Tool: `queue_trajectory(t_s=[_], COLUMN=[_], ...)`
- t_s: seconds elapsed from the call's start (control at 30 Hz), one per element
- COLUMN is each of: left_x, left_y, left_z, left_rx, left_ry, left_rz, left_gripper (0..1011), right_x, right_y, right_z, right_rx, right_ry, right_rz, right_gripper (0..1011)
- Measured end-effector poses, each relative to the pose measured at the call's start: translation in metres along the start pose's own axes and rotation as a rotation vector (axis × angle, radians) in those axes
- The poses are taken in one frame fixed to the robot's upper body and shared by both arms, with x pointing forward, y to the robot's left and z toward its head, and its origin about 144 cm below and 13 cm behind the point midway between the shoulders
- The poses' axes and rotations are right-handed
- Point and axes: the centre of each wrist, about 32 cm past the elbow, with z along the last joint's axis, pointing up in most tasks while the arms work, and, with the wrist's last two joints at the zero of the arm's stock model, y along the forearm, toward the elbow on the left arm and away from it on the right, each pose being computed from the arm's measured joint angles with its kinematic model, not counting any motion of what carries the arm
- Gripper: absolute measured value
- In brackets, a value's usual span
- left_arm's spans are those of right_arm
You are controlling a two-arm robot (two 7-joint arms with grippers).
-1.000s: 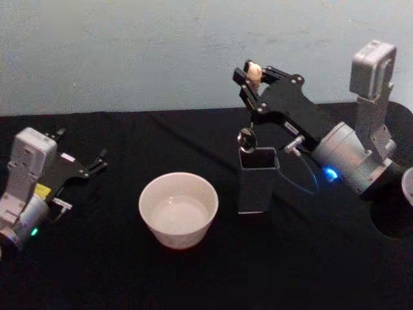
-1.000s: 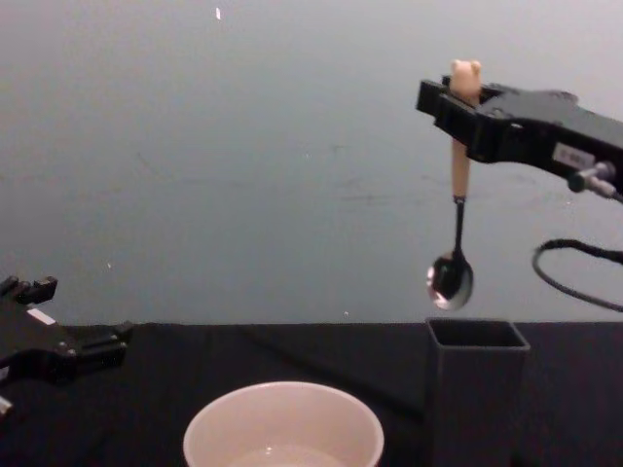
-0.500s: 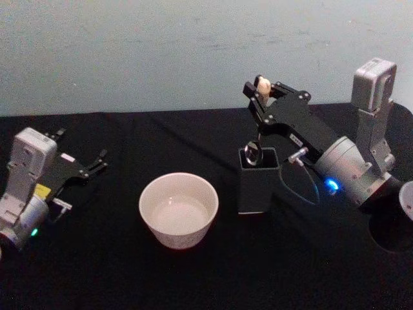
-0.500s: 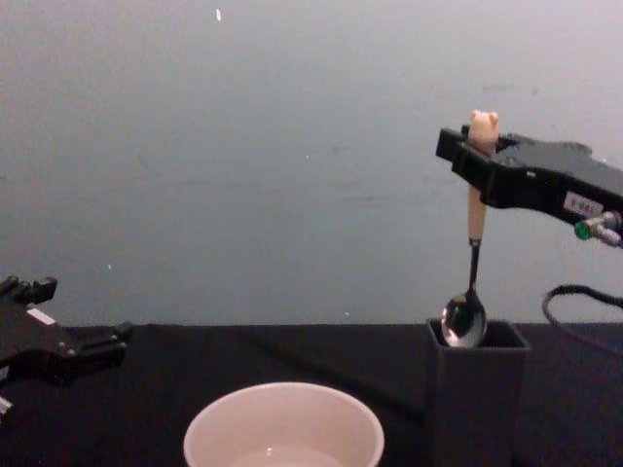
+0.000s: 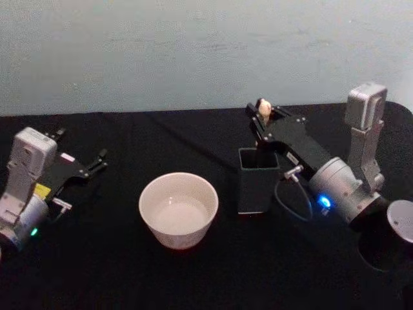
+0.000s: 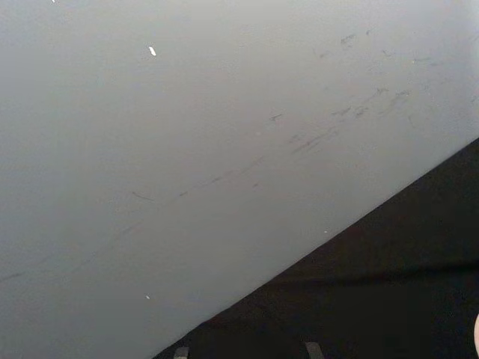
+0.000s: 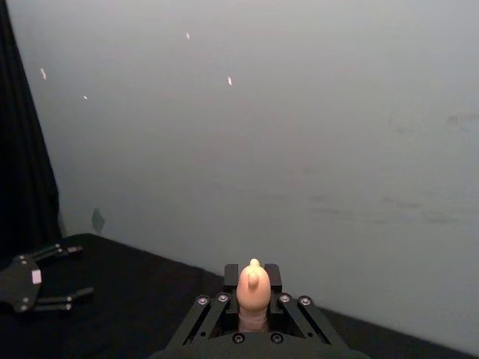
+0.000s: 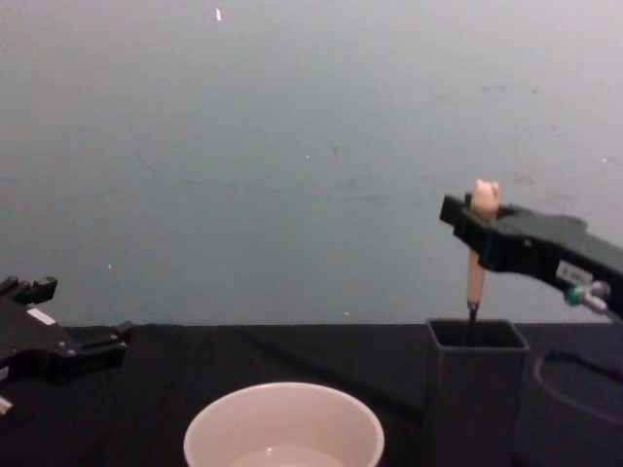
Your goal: Pick up the stirring spoon with one hand, stir inside the cup, then place it back in its original position.
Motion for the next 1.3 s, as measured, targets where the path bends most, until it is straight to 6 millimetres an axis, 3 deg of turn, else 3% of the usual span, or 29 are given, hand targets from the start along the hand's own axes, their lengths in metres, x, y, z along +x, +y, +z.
queue_trajectory(t_s=[0.53,1.3], left_x=[0.000,0.000], left_y=[0.000,0.000], left_z=[0.000,0.000], left_rx=[0.000,0.000], left_ry=[0.000,0.000], left_rz=[0.000,0.000], left_gripper=[1001,1001], right_x=[0.003,0.004], right_y=[-0.002,-0.004], right_z=[-0.031,-0.038], right_rx=[-0.050,-0.081], right_ry=[0.050,0.052], right_rz=[-0.016,-0.025], right_gripper=[210,210])
